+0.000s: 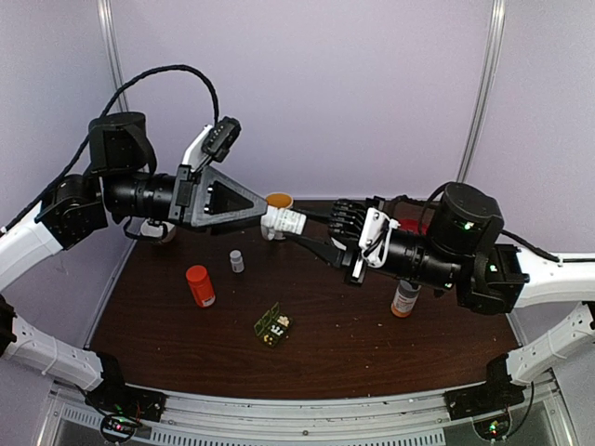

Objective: Sort the pills into containers
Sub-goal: Screw the lid of the pill bottle onto the pill bottle.

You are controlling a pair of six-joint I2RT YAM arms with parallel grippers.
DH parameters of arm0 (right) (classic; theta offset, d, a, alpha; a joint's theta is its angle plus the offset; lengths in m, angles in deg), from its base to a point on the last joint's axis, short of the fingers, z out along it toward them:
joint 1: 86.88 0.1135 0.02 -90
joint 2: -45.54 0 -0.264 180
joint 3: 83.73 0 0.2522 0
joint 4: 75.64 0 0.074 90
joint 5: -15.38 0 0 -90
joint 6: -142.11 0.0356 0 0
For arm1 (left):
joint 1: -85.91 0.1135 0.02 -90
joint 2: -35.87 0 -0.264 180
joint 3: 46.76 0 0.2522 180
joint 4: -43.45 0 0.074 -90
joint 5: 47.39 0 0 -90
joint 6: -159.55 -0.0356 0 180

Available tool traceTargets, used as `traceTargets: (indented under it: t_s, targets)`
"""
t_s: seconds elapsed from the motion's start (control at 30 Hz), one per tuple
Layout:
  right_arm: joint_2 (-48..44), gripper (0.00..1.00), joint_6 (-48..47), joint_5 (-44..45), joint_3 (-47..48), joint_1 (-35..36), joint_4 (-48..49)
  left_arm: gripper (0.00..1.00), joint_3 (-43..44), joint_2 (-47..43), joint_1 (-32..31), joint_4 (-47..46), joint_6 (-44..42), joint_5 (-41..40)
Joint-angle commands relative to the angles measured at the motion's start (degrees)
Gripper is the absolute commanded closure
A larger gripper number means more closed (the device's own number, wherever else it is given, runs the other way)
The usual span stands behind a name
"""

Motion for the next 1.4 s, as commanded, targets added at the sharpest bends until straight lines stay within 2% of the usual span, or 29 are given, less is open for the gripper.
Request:
traceTargets:
  t_s: [0.0,0.17,0.33,0.47,0.53,0.63,0.7,0.8,0.87,1.07,1.23,1.37]
  targets:
    - [0.5,1.0,-0.1,1.8,2.0,0.3,0.1,0.37,1.6,0.4,-0.1,-1.7,0.0,1.1]
    - [1.1,1.0,-0.2,1.9,2.7,0.3,-0.9,0.37,1.3,0.2,-0.1,-1.6,-0.1,1.0]
    - [1.1,1.0,-0.2,2.3,2.6,0.3,-1.2,0.52,1.3,0.2,0.0,-1.5,-0.2,1.4]
    - [1.2,1.0,0.0,2.5,2.9,0.3,-2.0,0.57,1.2,0.2,-0.1,-1.4,-0.5,1.7]
    - [1.2,1.0,0.1,2.5,3.0,0.3,-2.1,0.63,1.2,0.2,-0.1,-1.5,-0.6,1.9]
    - [1.1,1.0,0.5,2.4,2.9,0.3,-2.1,0.78,1.2,0.3,0.0,-1.4,-0.8,2.0]
    - [1.0,1.0,0.7,2.5,2.8,0.4,-2.1,0.82,1.2,0.4,0.0,-1.3,-0.9,2.1]
    - [1.0,1.0,1.7,2.3,2.9,0.3,-2.3,0.98,1.2,0.5,0.0,-1.3,-1.7,2.0]
    - [1.0,1.0,3.8,1.8,3.3,0.3,-2.6,1.0,1.3,0.3,-0.1,-1.0,-3.6,1.4]
    - [1.7,1.0,23.8,-1.3,8.4,0.0,-6.2,1.0,1.7,-1.0,-0.1,0.6,-16.1,-2.7]
    - [0.5,1.0,45.6,-10.3,7.7,-1.0,-1.1,1.0,3.2,-1.3,0.0,1.8,-32.5,-6.1]
    - [-0.2,1.0,55.2,-14.6,7.6,-1.5,0.6,1.0,2.7,-1.6,-0.1,1.1,-44.4,-7.0]
